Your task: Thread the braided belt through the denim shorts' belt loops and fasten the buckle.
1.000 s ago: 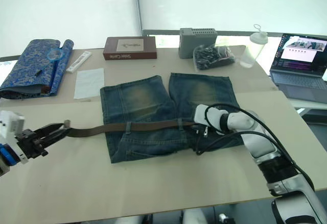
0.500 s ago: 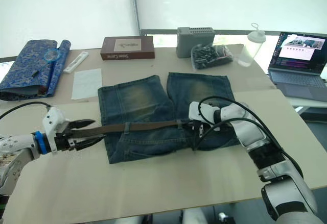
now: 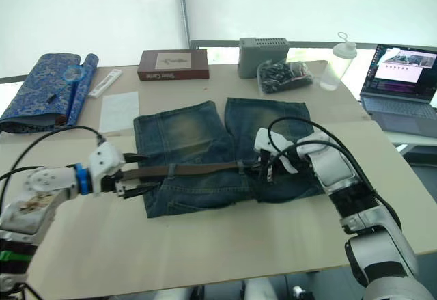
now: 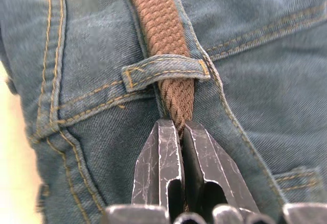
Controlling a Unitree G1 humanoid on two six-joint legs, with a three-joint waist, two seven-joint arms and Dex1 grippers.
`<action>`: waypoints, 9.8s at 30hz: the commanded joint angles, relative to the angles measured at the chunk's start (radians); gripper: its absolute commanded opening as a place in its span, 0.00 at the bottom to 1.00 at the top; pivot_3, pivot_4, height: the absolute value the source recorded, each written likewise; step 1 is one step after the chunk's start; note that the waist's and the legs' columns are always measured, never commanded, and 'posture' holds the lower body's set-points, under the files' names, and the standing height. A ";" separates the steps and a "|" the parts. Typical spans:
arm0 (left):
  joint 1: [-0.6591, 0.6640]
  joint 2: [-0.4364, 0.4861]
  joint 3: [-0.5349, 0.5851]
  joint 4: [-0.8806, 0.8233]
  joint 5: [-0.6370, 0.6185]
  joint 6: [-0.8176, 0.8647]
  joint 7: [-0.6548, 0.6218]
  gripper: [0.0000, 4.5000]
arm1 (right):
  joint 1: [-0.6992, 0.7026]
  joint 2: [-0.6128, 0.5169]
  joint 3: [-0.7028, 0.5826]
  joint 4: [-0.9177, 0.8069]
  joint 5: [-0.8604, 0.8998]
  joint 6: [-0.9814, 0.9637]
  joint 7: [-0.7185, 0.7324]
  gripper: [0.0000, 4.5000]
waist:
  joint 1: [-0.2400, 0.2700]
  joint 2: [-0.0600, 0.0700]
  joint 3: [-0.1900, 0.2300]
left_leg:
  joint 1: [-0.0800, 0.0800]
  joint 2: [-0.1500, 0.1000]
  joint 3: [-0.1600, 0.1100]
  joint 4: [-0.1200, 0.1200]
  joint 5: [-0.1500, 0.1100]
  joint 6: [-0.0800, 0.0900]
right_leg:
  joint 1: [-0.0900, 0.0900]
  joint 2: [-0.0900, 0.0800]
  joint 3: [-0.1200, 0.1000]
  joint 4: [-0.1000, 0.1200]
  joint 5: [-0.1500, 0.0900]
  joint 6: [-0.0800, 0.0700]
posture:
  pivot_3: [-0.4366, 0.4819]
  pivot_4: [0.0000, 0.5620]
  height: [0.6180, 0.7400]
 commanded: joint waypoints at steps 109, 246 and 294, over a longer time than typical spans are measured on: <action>-0.150 0.006 -0.066 0.481 0.283 -0.626 -0.070 0.73 | 0.386 0.085 -0.025 -0.757 0.233 0.138 -0.433 0.86 | 0.006 0.000 0.000 | -0.014 -0.005 0.000 0.018 -0.001 0.002 | -0.013 -0.003 0.002 0.015 0.004 0.005 | 0.48 0.27 1.00; 0.070 -0.084 0.373 -0.403 -0.481 0.948 0.361 1.00 | 0.068 -0.009 -0.051 -0.463 0.110 0.142 -0.326 0.99 | 0.001 -0.002 0.000 | -0.013 -0.010 -0.003 0.030 -0.005 0.007 | -0.013 -0.007 0.007 0.030 -0.005 0.010 | 0.48 0.27 1.00; -0.217 -0.063 -0.131 0.241 -0.073 0.570 0.067 0.74 | -0.316 -0.004 0.003 0.716 -0.182 0.004 -0.038 0.43 | -0.046 0.002 -0.002 | 0.003 -0.017 -0.004 0.013 -0.003 0.009 | 0.005 -0.014 0.005 0.015 -0.003 0.013 | 0.48 0.27 1.00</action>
